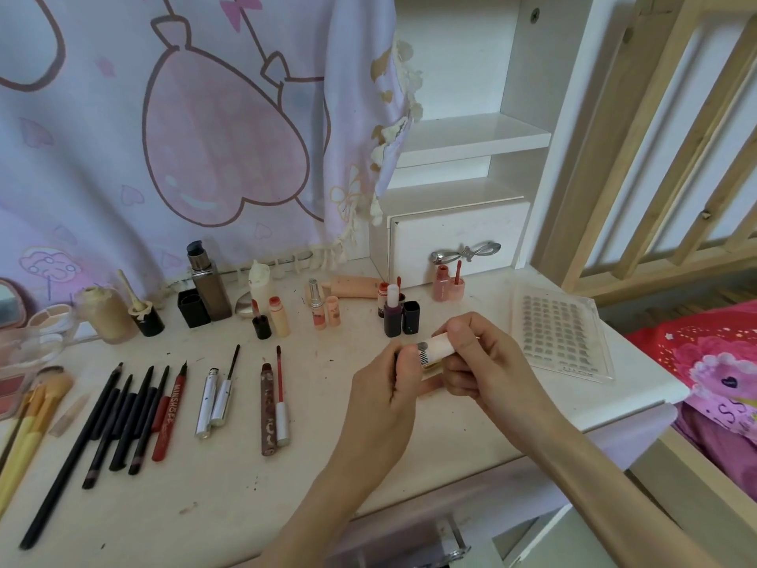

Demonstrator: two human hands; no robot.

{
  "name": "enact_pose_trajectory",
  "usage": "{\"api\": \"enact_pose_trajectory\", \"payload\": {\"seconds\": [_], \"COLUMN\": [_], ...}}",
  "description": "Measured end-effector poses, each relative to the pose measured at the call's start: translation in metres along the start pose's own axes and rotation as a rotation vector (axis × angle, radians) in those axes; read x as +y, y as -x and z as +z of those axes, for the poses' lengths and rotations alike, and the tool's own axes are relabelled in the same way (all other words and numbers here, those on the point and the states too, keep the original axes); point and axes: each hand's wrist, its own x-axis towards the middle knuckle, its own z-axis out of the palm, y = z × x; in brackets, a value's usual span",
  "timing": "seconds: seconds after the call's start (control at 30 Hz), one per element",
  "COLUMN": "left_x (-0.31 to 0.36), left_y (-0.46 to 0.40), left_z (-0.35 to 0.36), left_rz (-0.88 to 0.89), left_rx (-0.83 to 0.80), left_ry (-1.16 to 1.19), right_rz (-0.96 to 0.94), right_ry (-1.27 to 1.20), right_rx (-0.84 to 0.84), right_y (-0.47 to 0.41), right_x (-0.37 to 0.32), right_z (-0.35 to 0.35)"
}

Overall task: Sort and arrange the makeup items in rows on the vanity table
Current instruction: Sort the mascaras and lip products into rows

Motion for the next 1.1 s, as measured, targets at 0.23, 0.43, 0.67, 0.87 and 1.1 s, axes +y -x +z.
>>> {"api": "enact_pose_trajectory", "payload": {"seconds": [0.23, 0.43, 0.67, 0.87, 1.1], "left_x": [0.009, 0.000, -0.008, -0.012, -0.014], "left_y": [-0.003, -0.006, 0.008, 0.007, 0.011], "left_z": [0.000, -0.022, -0.028, -0.035, -0.037], "left_rz": [-0.242, -0.014, 0.144, -0.026, 0.129], "left_rx": [-0.051, -0.225, -0.201, -0.268, -0.286], "left_ry": [0.257, -0.212, -0.349, -0.327, -0.400], "right_rz": [-0.129, -0.017, 0.096, 0.155, 0.202], "right_ry": [0.117, -0.009, -0.078, -0.084, -0.113], "right_rx": [0.040, 0.116, -0.014, 0.013, -0.020], "right_y": [0.002, 0.007, 0.014, 0.016, 0.019], "right_x": [0.008, 0.011, 0.018, 0.026, 0.026], "right_z": [0.003, -0.004, -0.008, -0.011, -0.011]}}
